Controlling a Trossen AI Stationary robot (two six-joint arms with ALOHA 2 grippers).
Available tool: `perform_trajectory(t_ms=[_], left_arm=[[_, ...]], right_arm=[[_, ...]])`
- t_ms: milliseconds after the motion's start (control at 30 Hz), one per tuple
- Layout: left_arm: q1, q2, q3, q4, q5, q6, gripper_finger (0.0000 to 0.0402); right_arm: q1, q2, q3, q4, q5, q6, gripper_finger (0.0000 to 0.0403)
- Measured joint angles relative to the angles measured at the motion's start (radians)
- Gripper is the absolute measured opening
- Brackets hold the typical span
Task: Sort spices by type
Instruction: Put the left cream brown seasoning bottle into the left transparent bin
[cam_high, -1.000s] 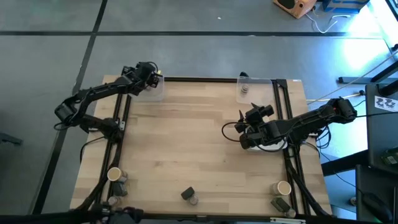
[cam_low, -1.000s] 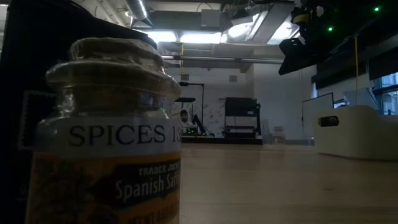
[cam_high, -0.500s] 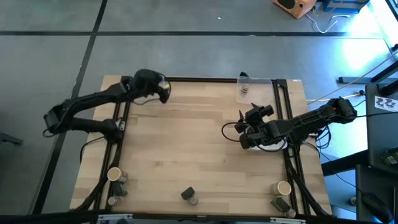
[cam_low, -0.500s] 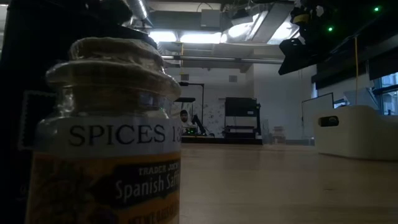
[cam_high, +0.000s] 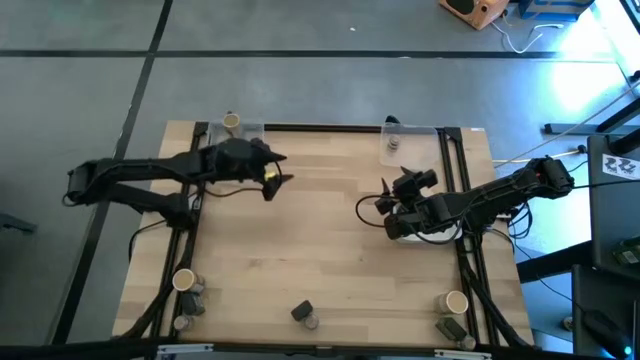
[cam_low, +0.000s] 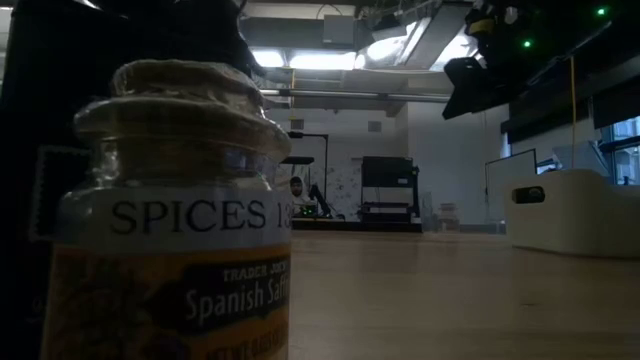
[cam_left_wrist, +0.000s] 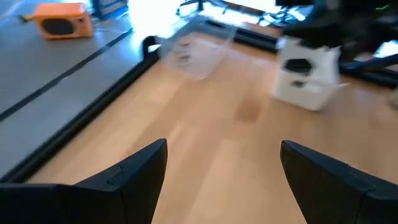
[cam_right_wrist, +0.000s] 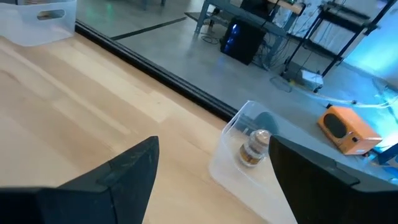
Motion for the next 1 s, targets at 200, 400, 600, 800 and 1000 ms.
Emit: perform_trajectory(t_ms=[200,400,600,800,1000], left_arm=[[-0.138,0.0,0.0,0.007,0.0,-0.071,0.0294],[-0.298,0.0,0.0,0.012,-0.034,-0.103,0.0294],[-0.461,0.013,0.0,0.078,-0.122,-0.088,0.0294],[-0.595,0.088,0.095,-0.011,-0.23,-0.06,0.0294],[-0.656,0.194,0.27,-0.251,-0.282,-0.093,0.0294]], right_arm=[[0.0,0.0,0.0,0.03,-0.042,0.001,0.0303],[0.002,0.0,0.0,0.064,-0.078,0.002,0.0303],[0.002,0.0,0.0,0.07,-0.118,0.003,0.0303],[0.002,-0.001,0.0,0.087,-0.134,0.003,0.0303],[0.002,0.0,0.0,0.088,-0.134,0.003,0.0303]])
